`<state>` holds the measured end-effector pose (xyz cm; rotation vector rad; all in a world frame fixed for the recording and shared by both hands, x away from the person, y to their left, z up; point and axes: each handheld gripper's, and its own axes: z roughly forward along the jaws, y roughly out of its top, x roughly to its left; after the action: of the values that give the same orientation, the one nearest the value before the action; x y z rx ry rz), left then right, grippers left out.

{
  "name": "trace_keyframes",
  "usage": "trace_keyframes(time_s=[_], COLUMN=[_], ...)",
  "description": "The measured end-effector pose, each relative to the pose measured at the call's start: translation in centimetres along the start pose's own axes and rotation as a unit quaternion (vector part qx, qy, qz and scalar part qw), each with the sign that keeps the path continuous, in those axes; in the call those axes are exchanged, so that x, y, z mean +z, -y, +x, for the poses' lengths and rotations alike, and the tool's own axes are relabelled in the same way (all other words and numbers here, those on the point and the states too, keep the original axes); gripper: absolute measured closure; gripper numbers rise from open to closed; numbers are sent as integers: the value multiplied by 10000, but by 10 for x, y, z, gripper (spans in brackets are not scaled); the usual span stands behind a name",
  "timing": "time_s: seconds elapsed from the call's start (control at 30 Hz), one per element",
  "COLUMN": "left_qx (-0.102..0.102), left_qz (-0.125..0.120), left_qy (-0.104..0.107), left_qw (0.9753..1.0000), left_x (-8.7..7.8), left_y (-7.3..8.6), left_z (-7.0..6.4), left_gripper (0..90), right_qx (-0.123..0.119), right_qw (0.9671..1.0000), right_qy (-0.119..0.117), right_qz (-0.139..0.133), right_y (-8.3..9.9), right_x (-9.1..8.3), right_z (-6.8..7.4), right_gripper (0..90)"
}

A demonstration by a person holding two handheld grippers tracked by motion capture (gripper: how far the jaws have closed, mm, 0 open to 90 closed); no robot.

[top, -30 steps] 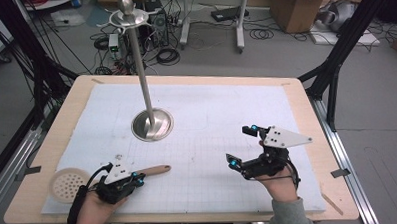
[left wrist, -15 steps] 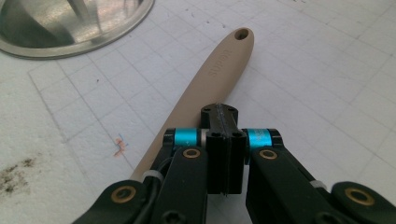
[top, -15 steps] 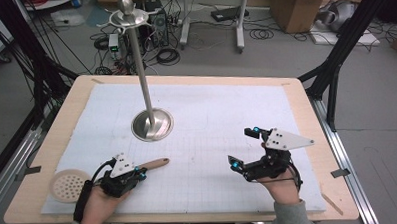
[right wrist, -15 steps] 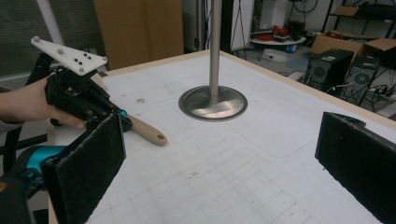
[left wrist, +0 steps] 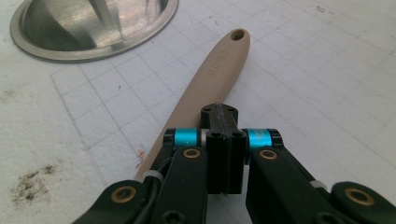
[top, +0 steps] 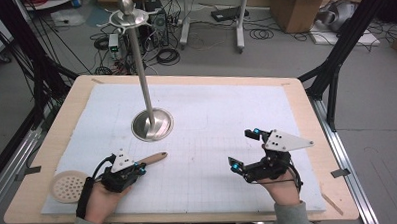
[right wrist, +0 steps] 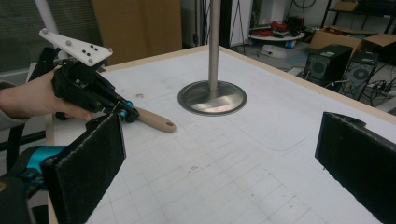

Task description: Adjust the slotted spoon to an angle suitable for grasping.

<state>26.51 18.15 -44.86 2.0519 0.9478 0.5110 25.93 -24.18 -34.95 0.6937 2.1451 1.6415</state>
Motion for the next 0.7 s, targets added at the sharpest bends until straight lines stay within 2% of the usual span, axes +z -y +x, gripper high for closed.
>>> trace_keyframes(time_s=[0.37, 0.4, 0.5, 0.7], left_qx=[-38, -47, 36, 74], left_qz=[10, -10, -100, -238], left_qy=[-49, -26, 220, 442], left_qw=[10000, 10000, 9997, 9987], left_x=[2, 1, -5, -22], left_y=[-1, -1, -1, -5], left_z=[3, 3, 5, 10], left_gripper=[897, 898, 897, 894], right_qx=[-22, -39, -13, 21], right_qw=[10000, 10000, 10000, 10000], right_qy=[-12, -14, -9, -5], right_qz=[34, 25, 31, -22], right_y=[0, 0, 0, -1], right_x=[2, 2, 1, 1], right_z=[1, 1, 0, -2], right_gripper=[6, 6, 6, 6])
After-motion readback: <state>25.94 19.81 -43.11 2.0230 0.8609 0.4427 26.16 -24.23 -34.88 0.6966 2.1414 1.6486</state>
